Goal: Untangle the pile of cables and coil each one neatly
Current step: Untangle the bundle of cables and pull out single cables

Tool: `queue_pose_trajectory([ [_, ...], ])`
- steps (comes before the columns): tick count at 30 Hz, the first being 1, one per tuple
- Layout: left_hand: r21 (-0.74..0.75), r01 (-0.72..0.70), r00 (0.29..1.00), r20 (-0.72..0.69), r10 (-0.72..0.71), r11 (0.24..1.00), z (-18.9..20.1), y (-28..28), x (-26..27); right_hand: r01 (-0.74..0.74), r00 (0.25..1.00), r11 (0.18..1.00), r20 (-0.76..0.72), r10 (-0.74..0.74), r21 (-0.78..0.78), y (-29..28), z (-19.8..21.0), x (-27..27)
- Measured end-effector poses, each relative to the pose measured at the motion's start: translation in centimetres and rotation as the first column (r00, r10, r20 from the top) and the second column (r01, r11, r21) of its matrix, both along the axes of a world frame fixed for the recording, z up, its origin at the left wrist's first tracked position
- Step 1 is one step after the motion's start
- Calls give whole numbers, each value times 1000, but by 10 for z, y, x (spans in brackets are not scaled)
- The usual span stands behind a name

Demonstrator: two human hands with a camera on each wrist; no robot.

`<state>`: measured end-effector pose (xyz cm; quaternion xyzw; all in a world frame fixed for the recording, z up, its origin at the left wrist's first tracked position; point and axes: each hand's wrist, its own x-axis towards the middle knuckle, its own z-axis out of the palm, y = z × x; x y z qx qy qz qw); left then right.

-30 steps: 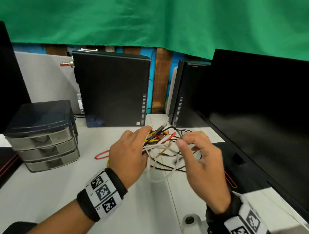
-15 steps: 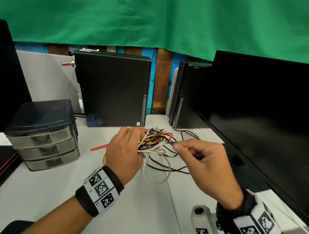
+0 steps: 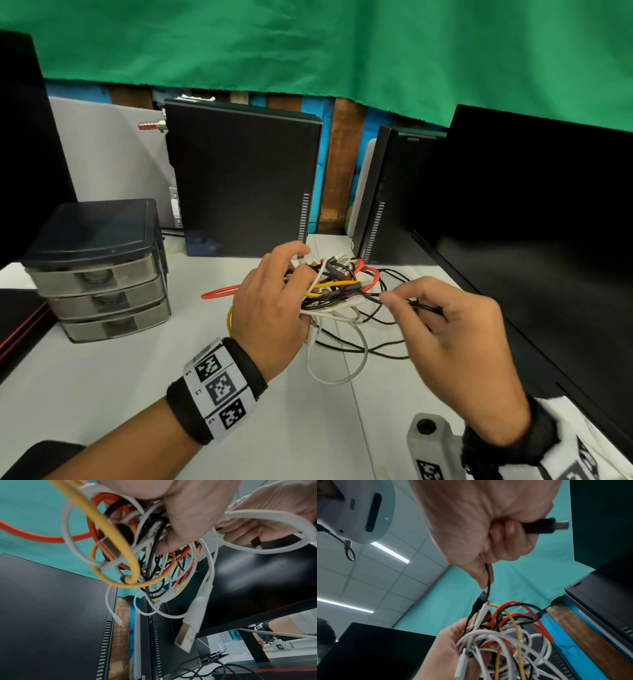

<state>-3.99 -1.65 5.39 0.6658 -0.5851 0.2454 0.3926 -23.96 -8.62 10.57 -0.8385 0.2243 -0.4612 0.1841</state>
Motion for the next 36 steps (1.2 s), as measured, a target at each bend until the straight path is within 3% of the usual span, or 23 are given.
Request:
queue_pose_trajectory([
  [4,-22,11,1000,-5,-11,1000,0,-2,-3,-136,991,991,-17,136,-13,10,-4,4],
  [9,-49,30,999,26,-29,998,-5,-2,-11,-206,974,978,-101,204,-16,11,-26,19],
  [12,-109,57,995,82,-48,992,-6,-3,-9,-219,975,975,36,217,37,8,-10,10],
  [15,-121,171,970,195,-145,978,-4,-2,-4,-107,972,994,211,104,3,-2,9,-3],
  [17,-56,242,937,273,-218,969,-5,-2,-5,-51,989,998,140,54,-24,-13,11,-6],
  [19,-12,300,905,319,-281,954,-6,-3,-10,-115,992,993,-55,115,-9,-22,4,-6],
  [21,-13,356,882,334,-332,934,-8,-4,-15,-244,931,964,-253,262,101,-28,-2,-4],
  [23,-25,373,878,333,-344,928,-10,-5,-15,-305,857,926,-360,369,223,-29,-2,-5],
  [27,-8,384,885,288,-366,923,-15,-7,-12,-266,804,921,-462,375,285,-31,3,-15],
  [33,71,510,837,187,-514,857,-23,-8,-12,-287,723,909,-554,412,302,-29,4,-15],
  [36,100,560,813,125,-569,822,-21,-9,-15,-306,710,873,-519,475,381,-31,5,-18],
])
